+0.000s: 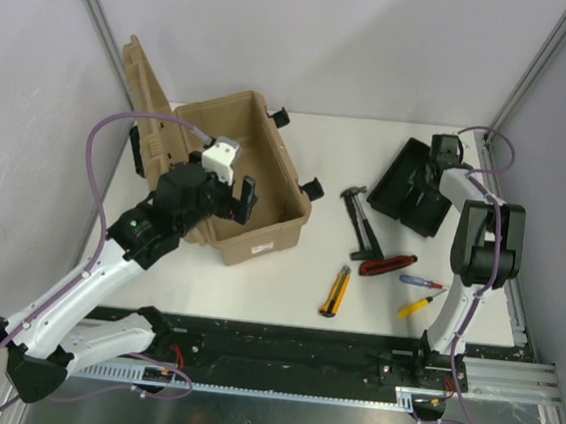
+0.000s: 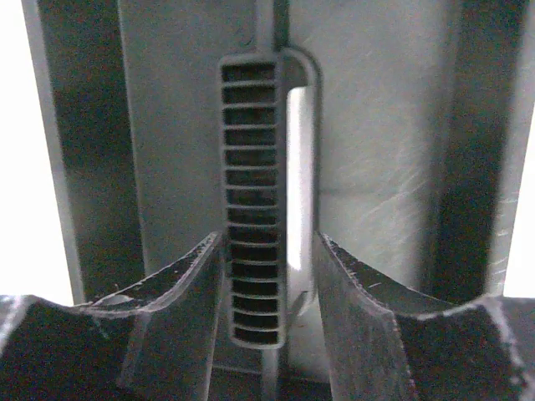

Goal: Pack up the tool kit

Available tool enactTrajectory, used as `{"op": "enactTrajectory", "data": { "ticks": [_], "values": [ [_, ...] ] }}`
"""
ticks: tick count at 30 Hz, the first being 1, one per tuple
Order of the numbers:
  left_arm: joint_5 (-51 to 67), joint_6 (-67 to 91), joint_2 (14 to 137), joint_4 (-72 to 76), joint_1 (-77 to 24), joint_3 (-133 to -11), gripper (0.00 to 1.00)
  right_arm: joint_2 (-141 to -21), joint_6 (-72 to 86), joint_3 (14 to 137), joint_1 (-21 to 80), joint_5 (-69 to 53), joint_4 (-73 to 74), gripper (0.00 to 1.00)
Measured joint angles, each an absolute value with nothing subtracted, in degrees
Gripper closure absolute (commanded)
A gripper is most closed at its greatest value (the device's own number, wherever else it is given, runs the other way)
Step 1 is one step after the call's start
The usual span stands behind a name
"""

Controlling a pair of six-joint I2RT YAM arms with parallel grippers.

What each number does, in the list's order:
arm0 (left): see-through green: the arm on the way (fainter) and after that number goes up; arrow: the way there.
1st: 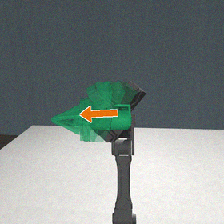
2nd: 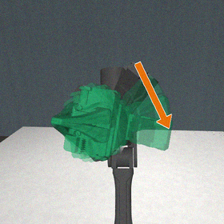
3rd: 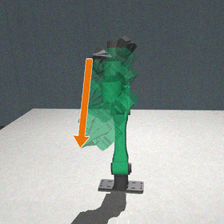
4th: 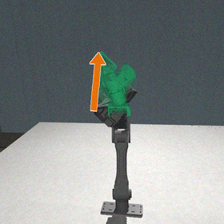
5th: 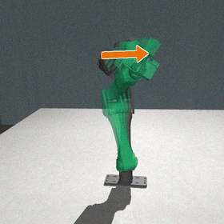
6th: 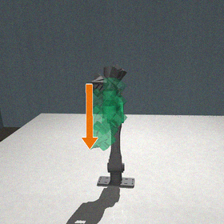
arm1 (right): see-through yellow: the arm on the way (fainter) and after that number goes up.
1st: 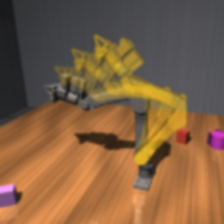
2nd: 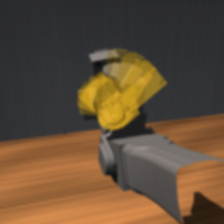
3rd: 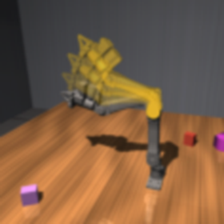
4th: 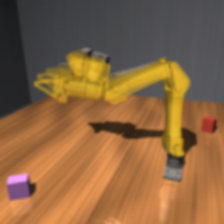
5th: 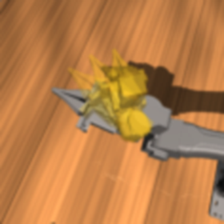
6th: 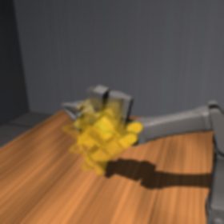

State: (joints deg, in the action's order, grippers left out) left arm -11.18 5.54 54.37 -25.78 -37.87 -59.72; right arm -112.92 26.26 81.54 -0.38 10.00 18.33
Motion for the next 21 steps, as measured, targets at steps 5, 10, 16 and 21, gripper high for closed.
{"op": "enactTrajectory", "data": {
  "ticks": [5, 10, 16, 21],
  "values": [
    [-9.28, 2.61, 52.9, -26.76, -34.92, -59.7, 0.05, -112.92, 25.87, 81.54, -1.67, 11.7, 18.61, 0.26],
    [-8.8, -0.36, 52.56, -27.44, -33.5, -59.7, 0.05, -112.55, 25.28, 81.54, -1.63, 13.21, 19.22, 0.23],
    [-8.71, -2.13, 52.42, -27.79, -32.01, -59.7, 0.04, -107.26, 22.79, 81.58, 2.68, 14.83, 21.82, 0.21],
    [-6.15, -1.96, 52.31, -28.23, -30.98, -60.12, 0.04, -100.07, 21.02, 82.0, 11.05, 14.37, 23.73, 0.21]
  ]
}}
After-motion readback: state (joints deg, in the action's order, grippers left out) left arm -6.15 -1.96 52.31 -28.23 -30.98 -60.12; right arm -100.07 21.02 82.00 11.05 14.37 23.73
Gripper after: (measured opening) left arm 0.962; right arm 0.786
